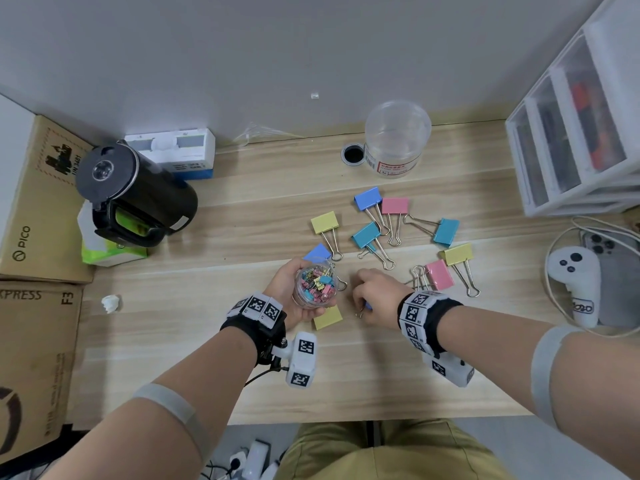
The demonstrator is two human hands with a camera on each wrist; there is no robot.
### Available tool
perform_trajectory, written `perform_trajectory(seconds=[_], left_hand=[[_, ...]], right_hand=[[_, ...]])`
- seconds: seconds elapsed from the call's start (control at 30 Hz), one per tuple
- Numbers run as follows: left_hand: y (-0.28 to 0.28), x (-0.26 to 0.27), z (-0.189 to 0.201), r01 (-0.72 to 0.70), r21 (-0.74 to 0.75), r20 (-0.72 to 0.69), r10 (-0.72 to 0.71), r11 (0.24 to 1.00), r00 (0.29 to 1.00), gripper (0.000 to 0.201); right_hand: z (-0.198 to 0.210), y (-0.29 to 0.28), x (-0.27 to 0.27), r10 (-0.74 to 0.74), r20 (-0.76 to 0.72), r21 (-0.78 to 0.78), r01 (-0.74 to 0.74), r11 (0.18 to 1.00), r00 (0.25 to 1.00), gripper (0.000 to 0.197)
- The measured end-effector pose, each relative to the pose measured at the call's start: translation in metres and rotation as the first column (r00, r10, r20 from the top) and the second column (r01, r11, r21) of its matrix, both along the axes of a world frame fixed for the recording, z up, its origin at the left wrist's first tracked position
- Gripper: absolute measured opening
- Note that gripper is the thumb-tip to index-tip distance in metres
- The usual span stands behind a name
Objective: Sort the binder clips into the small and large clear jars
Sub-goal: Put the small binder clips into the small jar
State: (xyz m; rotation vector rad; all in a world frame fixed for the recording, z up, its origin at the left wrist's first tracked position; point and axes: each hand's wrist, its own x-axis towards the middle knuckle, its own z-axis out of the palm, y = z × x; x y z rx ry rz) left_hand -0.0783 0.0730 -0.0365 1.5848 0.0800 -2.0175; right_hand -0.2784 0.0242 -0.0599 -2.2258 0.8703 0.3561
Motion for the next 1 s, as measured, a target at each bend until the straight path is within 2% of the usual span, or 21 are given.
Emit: perform_trajectory(seconds=[0.2,0.37,0.5,0.6,0.67,0.7,0.77,0.83,0.9,0.93,1.0], left_hand=[[-0.004,-0.002,-0.001,0.011,-0.023,0.007,-0.01,1.0,1.0,0.048],[-0.006,-0.003,-0.004,0.015,-0.023,0.009,-0.014,1.0,1.0,0.051],[-0.006,-0.002,-0.005,0.01,-0.024,0.003,-0.01,1.0,1.0,0.051],[-0.007,0.0,-0.006,0.009,-0.021,0.019,-0.009,1.0,1.0,0.054],[-0.008,0.0,-0.006,0.009,-0.014,0.03,-0.009,1.0,1.0,0.054],[-0.009,0.0,-0.006,0.005,-0.01,0.033,-0.005,1.0,0.999,0.053],[-0.01,0.0,-0.006,-0.003,-0.001,0.039,0.003,1.0,0.999,0.051],[-0.013,-0.001,-0.004,-0.008,0.005,0.037,0.007,1.0,0.999,0.05],[-0.016,-0.004,-0.002,-0.017,0.012,0.022,0.016,1.0,1.0,0.048],[-0.017,-0.005,-0.001,-0.023,0.012,0.014,0.023,1.0,1.0,0.046],[-0.019,-0.007,0.001,-0.032,-0.002,-0.004,0.032,0.999,0.999,0.044]], right_hand=[[0.002,-0.007,-0.005,0.048,-0.007,0.019,-0.047,0.999,0.999,0.025],[0.0,-0.009,-0.005,0.088,-0.083,-0.009,-0.089,0.996,0.993,0.021],[0.006,-0.019,-0.008,0.07,-0.06,-0.018,-0.071,0.997,0.996,0.015],[0.009,-0.027,-0.013,0.053,-0.044,0.023,-0.052,0.998,0.998,0.019],[0.011,-0.032,-0.015,-0.047,0.027,0.063,0.045,0.997,0.999,0.019],[0.013,-0.035,-0.015,-0.144,0.081,0.087,0.137,0.987,0.986,0.017],[0.022,-0.043,-0.012,-0.381,0.182,0.16,0.355,0.921,0.906,0.012],[0.037,-0.053,-0.002,-0.546,0.259,0.255,0.488,0.834,0.797,0.01],[0.051,-0.061,0.009,-0.602,0.323,0.351,0.498,0.793,0.73,0.017],[0.057,-0.062,0.015,-0.605,0.342,0.396,0.473,0.787,0.719,0.02],[0.066,-0.06,0.026,-0.563,0.361,0.445,0.393,0.805,0.744,0.02]])
